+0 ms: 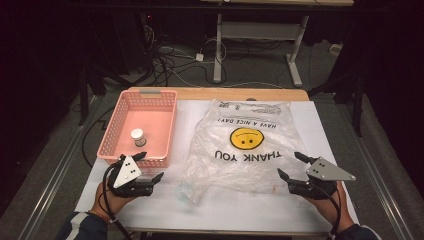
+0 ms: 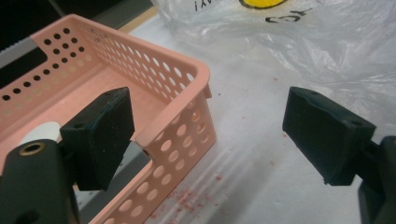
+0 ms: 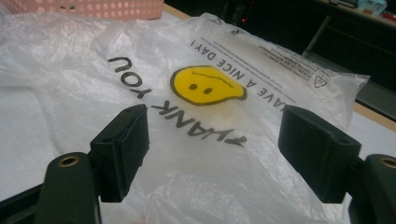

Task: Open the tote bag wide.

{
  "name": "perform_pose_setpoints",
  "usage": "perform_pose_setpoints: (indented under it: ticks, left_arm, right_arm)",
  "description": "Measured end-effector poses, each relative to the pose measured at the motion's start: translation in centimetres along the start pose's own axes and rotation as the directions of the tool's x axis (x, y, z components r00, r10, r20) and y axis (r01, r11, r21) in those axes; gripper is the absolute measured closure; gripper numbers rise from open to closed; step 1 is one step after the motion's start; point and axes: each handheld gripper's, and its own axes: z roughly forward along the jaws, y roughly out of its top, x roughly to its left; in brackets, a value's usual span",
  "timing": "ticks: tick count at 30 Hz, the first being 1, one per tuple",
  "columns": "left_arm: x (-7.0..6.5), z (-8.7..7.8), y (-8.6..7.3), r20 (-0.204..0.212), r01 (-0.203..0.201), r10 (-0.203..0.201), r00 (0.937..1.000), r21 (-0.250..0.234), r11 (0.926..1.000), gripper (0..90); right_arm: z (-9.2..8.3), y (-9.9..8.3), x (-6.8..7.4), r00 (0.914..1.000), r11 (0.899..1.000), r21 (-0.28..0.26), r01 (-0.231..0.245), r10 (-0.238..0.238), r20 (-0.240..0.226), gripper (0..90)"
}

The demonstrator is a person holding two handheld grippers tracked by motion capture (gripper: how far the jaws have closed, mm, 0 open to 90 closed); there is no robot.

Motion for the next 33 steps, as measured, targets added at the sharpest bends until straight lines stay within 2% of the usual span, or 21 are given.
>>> perform_pose_setpoints:
  ticks: [5, 8, 11, 12, 13, 15, 18, 19, 20, 21, 22, 23, 24, 25, 26, 27, 28, 29, 31, 32, 33]
  left_arm:
    - [-0.6, 0.3, 0.1, -0.008, -0.006, 0.007, 0.9999, 0.018, 0.9998, 16.5]
    - [-0.9, 0.3, 0.1, -0.015, -0.004, 0.004, 0.9999, 0.011, 0.9999, 16.8]
    - [-1.1, 0.0, -0.1, -0.021, -0.023, 0.024, 0.9995, 0.019, 0.9996, 17.1]
    - [-1.2, -0.1, -0.1, -0.025, -0.021, 0.022, 0.9994, 0.016, 0.9996, 17.1]
    - [-1.3, -0.4, -0.1, -0.038, -0.025, 0.025, 0.9990, 0.007, 0.9997, 17.1]
    - [-1.3, -0.9, -0.2, -0.046, -0.020, 0.020, 0.9988, -0.006, 0.9998, 17.1]
    - [-1.3, -1.3, -0.3, -0.052, -0.022, 0.021, 0.9984, -0.015, 0.9996, 17.2]
    - [-1.2, -1.4, -0.3, -0.052, -0.017, 0.017, 0.9985, -0.018, 0.9997, 17.6]
    - [-1.2, -1.4, -0.3, -0.054, -0.012, 0.011, 0.9985, -0.018, 0.9998, 17.6]
    - [-1.2, -1.5, -0.2, -0.054, -0.007, 0.006, 0.9985, -0.018, 0.9998, 18.4]
    - [-1.3, -1.5, -0.1, -0.059, -0.003, 0.002, 0.9982, -0.020, 0.9998, 20.7]
    - [-1.4, -1.5, 0.0, -0.067, -0.006, 0.005, 0.9977, -0.016, 0.9999, 20.7]
    - [-1.5, -1.5, 0.0, -0.064, -0.013, 0.012, 0.9979, -0.016, 0.9998, 20.7]
    - [-1.6, -1.4, 0.1, -0.058, -0.014, 0.013, 0.9982, -0.017, 0.9998, 20.6]
    - [-1.7, -1.4, 0.2, -0.057, -0.014, 0.013, 0.9983, -0.018, 0.9997, 20.7]
    - [-1.8, -1.4, 0.2, -0.057, -0.017, 0.016, 0.9982, -0.020, 0.9997, 20.6]
    - [-1.9, -1.3, 0.3, -0.055, -0.020, 0.019, 0.9983, -0.020, 0.9996, 20.6]
    - [-1.9, -1.3, 0.3, -0.053, -0.021, 0.020, 0.9984, -0.018, 0.9996, 20.6]
    - [-1.9, -1.2, 0.4, -0.051, -0.022, 0.021, 0.9985, -0.019, 0.9996, 20.7]
    - [-1.9, -1.2, 0.4, -0.047, -0.018, 0.017, 0.9988, -0.019, 0.9997, 20.7]
    - [-1.9, -1.2, 0.5, -0.047, -0.018, 0.018, 0.9987, -0.014, 0.9997, 20.7]
  right_arm:
    - [0.0, 0.0, 0.1, 0.9999, 1.000, 0.001, 0.011, -0.011, -0.009, 25.6]
    - [0.0, 0.2, 0.1, 0.9997, 1.000, 0.005, 0.016, -0.016, -0.020, 25.2]
    - [-0.1, 1.0, -0.2, 0.9990, 0.999, -0.009, 0.036, -0.036, -0.028, 25.7]
    - [-0.2, 1.6, -0.8, 0.9989, 0.999, -0.023, 0.046, -0.046, -0.010, 26.4]
    - [-0.2, 1.6, -0.8, 0.9989, 0.999, -0.023, 0.046, -0.046, -0.010, 26.4]
    - [-0.6, 2.6, -2.5, 0.9988, 0.998, -0.045, 0.042, -0.041, 0.028, 29.4]
    - [-0.7, 3.5, -4.0, 0.9993, 0.998, -0.061, 0.020, -0.018, 0.033, 30.9]
    - [-0.2, 4.4, -5.6, 0.9990, 0.999, -0.043, 0.016, -0.014, 0.042, 31.4]
    - [-0.2, 4.4, -5.6, 0.9990, 0.999, -0.043, 0.016, -0.014, 0.042, 31.4]
    - [0.4, 4.8, -6.4, 0.9975, 0.999, -0.031, 0.023, -0.021, 0.068, 32.1]
    - [1.9, 5.4, -8.1, 0.9948, 1.000, -0.004, 0.029, -0.029, 0.098, 33.6]
    - [2.9, 5.6, -8.9, 0.9929, 0.999, 0.006, 0.034, -0.034, 0.114, 34.5]
    - [2.9, 5.6, -8.9, 0.9929, 0.999, 0.006, 0.034, -0.034, 0.114, 34.5]
    - [3.8, 5.6, -9.7, 0.9898, 0.999, 0.009, 0.038, -0.039, 0.137, 36.6]
    - [5.6, 5.6, -10.9, 0.9919, 1.000, -0.007, 0.016, -0.015, 0.126, 38.6]
    - [6.7, 5.6, -11.4, 0.9906, 1.000, 0.015, 0.023, -0.025, 0.135, 38.5]
    - [6.7, 5.6, -11.4, 0.9906, 1.000, 0.015, 0.023, -0.025, 0.135, 38.5]
    - [9.2, 5.0, -12.6, 0.9881, 0.993, 0.121, 0.017, -0.035, 0.150, 37.6]
    - [11.3, 3.8, -14.0, 0.9887, 0.984, 0.167, -0.063, 0.039, 0.145, 37.8]
    - [11.3, 3.8, -14.0, 0.9887, 0.984, 0.167, -0.063, 0.039, 0.145, 37.8]
    - [12.2, 3.1, -14.6, 0.9862, 0.977, 0.178, -0.114, 0.090, 0.139, 37.8]
